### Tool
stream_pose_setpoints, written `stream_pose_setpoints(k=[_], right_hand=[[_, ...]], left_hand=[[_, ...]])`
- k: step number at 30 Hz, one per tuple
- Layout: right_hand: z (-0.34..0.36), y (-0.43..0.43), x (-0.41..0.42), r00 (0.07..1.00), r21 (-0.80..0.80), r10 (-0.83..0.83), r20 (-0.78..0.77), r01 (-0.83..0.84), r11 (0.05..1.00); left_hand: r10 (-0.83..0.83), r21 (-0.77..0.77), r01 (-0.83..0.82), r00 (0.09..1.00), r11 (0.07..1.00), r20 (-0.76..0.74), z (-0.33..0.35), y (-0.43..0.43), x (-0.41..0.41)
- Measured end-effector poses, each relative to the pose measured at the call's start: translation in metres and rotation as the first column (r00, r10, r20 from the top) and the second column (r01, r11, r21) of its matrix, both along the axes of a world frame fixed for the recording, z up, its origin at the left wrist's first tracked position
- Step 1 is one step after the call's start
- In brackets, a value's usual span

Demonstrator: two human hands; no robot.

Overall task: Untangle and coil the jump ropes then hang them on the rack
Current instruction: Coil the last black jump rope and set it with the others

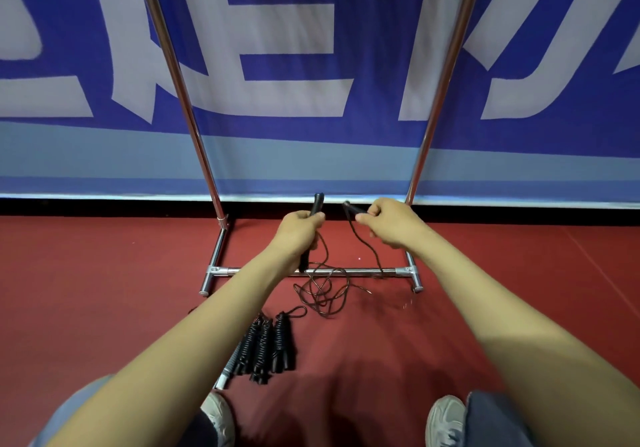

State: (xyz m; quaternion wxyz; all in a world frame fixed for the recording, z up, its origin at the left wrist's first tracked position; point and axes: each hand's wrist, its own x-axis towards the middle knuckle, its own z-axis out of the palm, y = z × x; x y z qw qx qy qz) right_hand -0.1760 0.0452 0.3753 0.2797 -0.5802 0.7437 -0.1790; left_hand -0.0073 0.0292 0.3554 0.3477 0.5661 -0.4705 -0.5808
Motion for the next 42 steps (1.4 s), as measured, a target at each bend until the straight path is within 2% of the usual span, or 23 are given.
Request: stream_pose_setpoints(k=[2,4,7,13,17,21,23,25,27,29,32,35,38,40,42], right_hand=[[0.005,0.001,0.005,0.966,-0.08,-0.038,0.257,0.061,0.995],[0.01,0.004,0.009,0.866,-0.08,-0.045,0.498,0.098,0.992],[0.011,0.009,0.014,0.761,-0.061,0.028,0.648,0.015,0.998],[0.009,0.02,0.021,0.659,-0.036,0.036,0.752,-0.014,0.999],[0.009,0.024,0.02,0.689,-0.099,0.105,0.717,-0.048,0.994],[0.011,0.031,0.021,0.608,-0.101,0.11,0.786,-0.05,0.994],[0.012,0.033,0.02,0.582,-0.096,0.117,0.805,-0.068,0.993],[0.015,0.035,0.016,0.573,-0.076,0.121,0.811,-0.102,0.992],[0.021,0.037,0.01,0.538,-0.03,0.115,0.835,-0.164,0.986],[0.027,0.041,0.004,0.476,0.005,0.133,0.87,-0.277,0.961],[0.034,0.048,-0.001,0.434,0.004,0.195,0.879,-0.418,0.909],[0.037,0.048,-0.008,0.479,-0.001,0.24,0.844,-0.445,0.895],[0.037,0.043,-0.018,0.515,0.022,0.275,0.812,-0.497,0.868],[0.038,0.041,-0.024,0.553,0.052,0.317,0.77,-0.55,0.833],[0.039,0.039,-0.029,0.641,0.096,0.376,0.669,-0.576,0.812]], left_hand=[[0.054,0.089,-0.037,0.98,0.995,-0.19,0.008,0.002,-0.007],[0.058,0.141,-0.012,0.945,0.99,-0.323,0.015,0.004,-0.01],[-0.019,0.115,0.067,0.926,0.991,-0.377,0.019,0.005,-0.009],[0.105,0.105,-0.063,0.882,0.992,-0.459,0.022,0.006,-0.01],[0.067,0.084,-0.031,0.884,0.996,-0.463,0.025,0.007,-0.008],[0.0,0.019,0.009,0.898,1.0,-0.441,0.03,0.011,-0.006],[-0.066,-0.029,0.059,0.923,0.998,-0.378,0.031,0.014,-0.001],[-0.131,-0.114,0.108,0.968,0.988,-0.213,0.034,0.012,0.007],[-0.072,-0.26,0.063,0.997,0.963,-0.025,0.04,0.005,0.019],[-0.031,-0.414,0.058,0.997,0.908,0.073,0.049,0.001,0.031],[-0.237,-0.462,0.289,0.957,0.838,0.169,0.054,0.007,0.036],[-0.345,-0.387,0.377,0.926,0.841,0.153,0.052,0.01,0.033],[-0.277,-0.395,0.31,0.951,0.865,0.14,0.052,0.004,0.039],[-0.265,-0.411,0.342,0.936,0.845,0.234,0.053,0.002,0.044],[-0.26,-0.413,0.439,0.869,0.798,0.421,0.055,0.001,0.048]])
